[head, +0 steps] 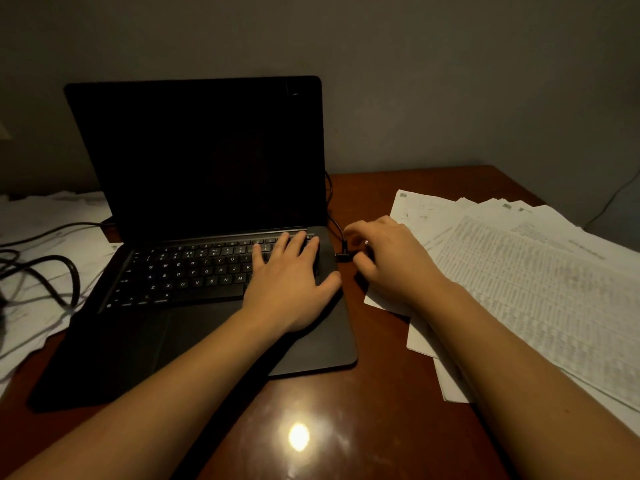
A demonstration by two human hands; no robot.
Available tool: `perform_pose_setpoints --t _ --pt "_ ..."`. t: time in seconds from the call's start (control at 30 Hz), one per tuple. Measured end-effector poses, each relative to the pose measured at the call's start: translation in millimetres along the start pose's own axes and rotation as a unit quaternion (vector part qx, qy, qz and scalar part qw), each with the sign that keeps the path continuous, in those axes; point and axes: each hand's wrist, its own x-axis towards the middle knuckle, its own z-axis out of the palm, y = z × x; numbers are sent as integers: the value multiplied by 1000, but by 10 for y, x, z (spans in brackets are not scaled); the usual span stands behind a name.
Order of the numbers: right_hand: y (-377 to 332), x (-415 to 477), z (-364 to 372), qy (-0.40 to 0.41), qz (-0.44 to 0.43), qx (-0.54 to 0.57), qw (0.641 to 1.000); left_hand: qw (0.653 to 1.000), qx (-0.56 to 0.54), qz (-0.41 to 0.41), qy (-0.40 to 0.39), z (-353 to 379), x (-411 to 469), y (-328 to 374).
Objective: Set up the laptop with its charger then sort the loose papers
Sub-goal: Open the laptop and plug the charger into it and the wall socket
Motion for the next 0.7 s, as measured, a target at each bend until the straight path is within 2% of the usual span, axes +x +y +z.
perform_pose_setpoints --t 0.17,0.27,0.53,0.7 --pt "-13 -1 -27 5 0 -24 1000 1000 -2 -2 -1 -10 -7 2" --pt "9 -3 9 1 29 -10 1000 1000 -6 1 -4 -20 -3 -2" --pt "16 -29 49 -17 34 46 998 1000 -14 19 -2 -29 2 -1" --pt "-24 123 33 -28 10 -1 1000 999 -17 37 14 -24 -13 -2"
